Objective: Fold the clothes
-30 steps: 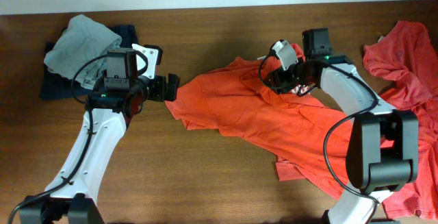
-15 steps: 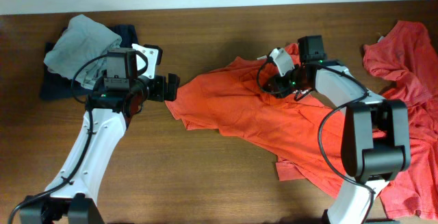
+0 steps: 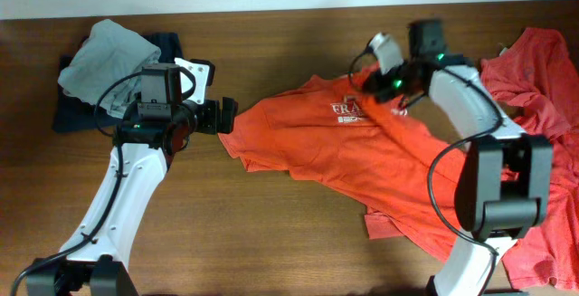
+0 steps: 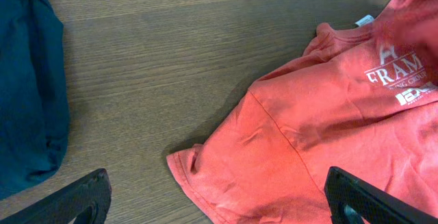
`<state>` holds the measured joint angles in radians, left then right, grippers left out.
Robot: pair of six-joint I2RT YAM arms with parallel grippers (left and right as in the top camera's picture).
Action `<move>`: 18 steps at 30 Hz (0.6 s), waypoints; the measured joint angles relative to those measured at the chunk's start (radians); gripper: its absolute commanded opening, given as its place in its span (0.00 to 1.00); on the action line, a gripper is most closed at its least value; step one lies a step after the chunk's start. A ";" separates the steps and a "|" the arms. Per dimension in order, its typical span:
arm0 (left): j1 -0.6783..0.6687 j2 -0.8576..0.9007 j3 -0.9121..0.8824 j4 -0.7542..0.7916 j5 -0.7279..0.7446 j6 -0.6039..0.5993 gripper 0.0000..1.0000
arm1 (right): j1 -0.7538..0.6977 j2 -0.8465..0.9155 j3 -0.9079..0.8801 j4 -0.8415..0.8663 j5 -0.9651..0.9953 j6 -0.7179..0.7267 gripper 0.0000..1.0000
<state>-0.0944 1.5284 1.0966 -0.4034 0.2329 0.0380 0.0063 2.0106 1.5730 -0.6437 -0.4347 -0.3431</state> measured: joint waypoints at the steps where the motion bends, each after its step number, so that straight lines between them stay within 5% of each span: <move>1: 0.000 0.000 0.000 0.000 0.000 0.000 0.99 | -0.008 -0.001 0.021 -0.007 0.017 0.001 0.04; 18: -0.042 0.039 0.001 0.009 0.000 0.000 0.99 | -0.106 0.005 0.085 0.117 0.359 0.002 0.04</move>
<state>-0.1360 1.5673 1.0973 -0.3946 0.2329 0.0376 -0.0994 2.0155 1.6581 -0.5262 -0.0753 -0.3408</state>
